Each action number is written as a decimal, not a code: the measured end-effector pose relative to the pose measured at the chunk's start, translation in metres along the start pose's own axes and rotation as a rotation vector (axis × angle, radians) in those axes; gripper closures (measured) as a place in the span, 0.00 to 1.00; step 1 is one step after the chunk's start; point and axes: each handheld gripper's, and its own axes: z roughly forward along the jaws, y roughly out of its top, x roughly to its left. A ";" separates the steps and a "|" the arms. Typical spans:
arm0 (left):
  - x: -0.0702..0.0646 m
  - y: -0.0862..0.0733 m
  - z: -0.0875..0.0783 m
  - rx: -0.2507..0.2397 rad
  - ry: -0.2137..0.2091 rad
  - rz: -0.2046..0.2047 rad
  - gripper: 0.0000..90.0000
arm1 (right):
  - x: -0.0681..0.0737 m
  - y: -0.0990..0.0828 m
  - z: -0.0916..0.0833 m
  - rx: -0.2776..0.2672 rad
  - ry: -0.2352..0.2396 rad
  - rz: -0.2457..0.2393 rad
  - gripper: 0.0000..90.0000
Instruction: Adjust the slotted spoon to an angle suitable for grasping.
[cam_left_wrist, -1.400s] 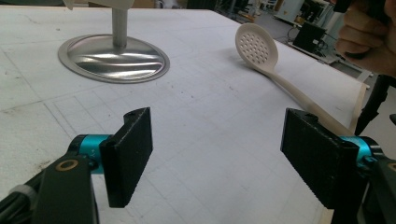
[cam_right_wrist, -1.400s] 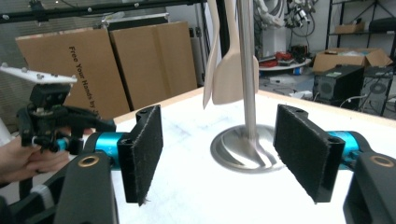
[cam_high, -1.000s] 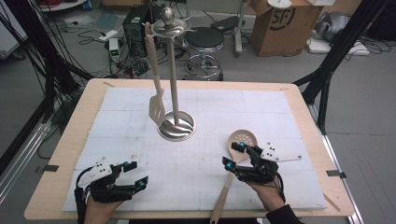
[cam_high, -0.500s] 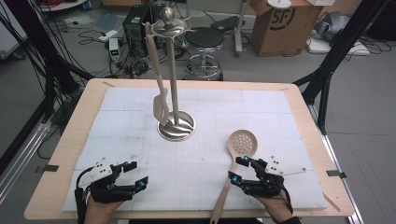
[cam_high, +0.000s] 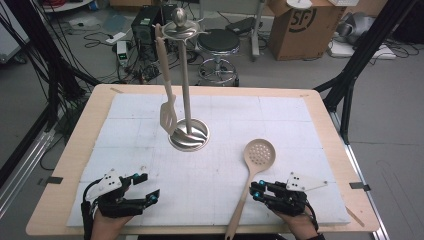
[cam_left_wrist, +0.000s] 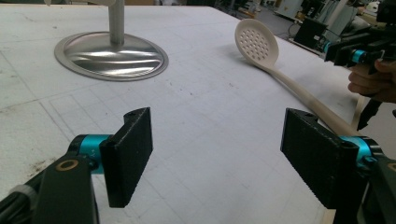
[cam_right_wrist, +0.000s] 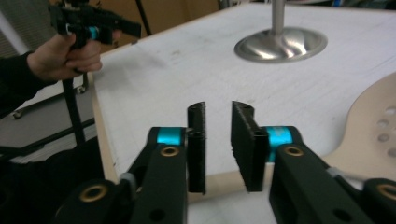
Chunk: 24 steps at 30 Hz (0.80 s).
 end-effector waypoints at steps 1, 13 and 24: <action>0.000 0.000 0.000 0.001 0.000 0.001 0.29 | -0.001 -0.001 0.000 0.004 0.004 0.002 0.92; -0.001 0.001 0.000 -0.003 -0.002 0.000 0.29 | -0.007 -0.007 0.001 0.059 0.003 0.042 1.00; 0.000 0.001 -0.001 -0.008 0.000 -0.004 0.29 | -0.004 -0.011 0.008 0.174 0.049 0.053 1.00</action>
